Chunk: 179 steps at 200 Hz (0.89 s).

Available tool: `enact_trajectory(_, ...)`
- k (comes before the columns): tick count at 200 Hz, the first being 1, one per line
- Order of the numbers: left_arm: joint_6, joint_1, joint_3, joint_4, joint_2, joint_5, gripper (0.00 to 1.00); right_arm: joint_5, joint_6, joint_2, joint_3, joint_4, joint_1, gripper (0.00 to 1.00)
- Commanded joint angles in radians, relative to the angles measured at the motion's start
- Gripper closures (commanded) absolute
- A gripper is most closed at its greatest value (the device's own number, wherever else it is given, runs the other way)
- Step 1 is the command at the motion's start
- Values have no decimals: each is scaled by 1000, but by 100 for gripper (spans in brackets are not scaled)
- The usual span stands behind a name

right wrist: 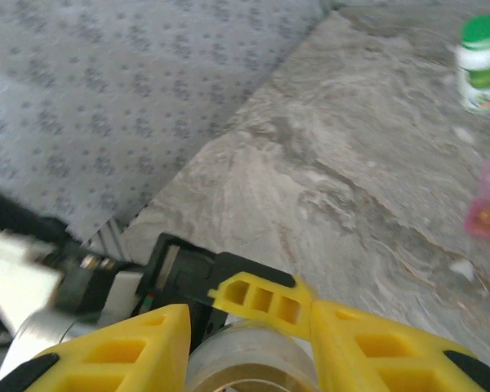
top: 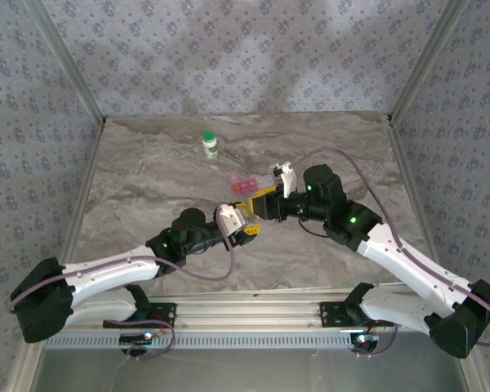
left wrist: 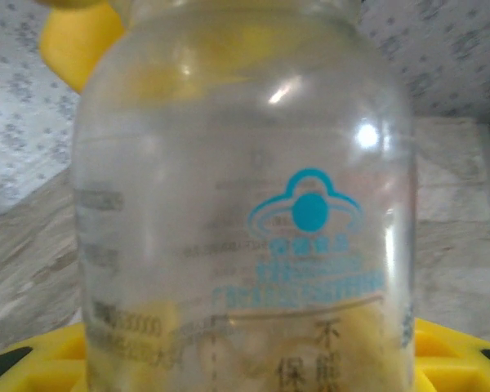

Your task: Sort the pills into containers

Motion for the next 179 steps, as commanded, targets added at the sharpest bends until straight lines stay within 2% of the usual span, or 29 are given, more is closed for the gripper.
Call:
enact_trajectory(1, -47, 9, 84, 223, -91, 296, 100, -216, -165, 45, -14, -70, 21, 70)
enact_trajectory(41, -86, 23, 102, 226, -102, 371, 100, -300, -298, 34, -26, -83, 24, 70)
enact_trajectory(83, -79, 24, 110, 211, -110, 383, 100, -305, -376, 16, -12, -181, 13, 68)
enact_trajectory(98, -75, 23, 113, 206, -109, 378, 100, -285, -354, 12, -9, -188, 2, 64)
enact_trajectory(113, -68, 24, 115, 198, -105, 371, 100, -258, -335, 10, -10, -185, -3, 51)
enact_trajectory(141, -67, 24, 115, 196, -92, 362, 100, -232, -320, -16, -27, -155, -5, 36)
enact_trajectory(179, -70, 21, 108, 199, -75, 346, 100, -211, -319, -54, -35, -141, -11, 26)
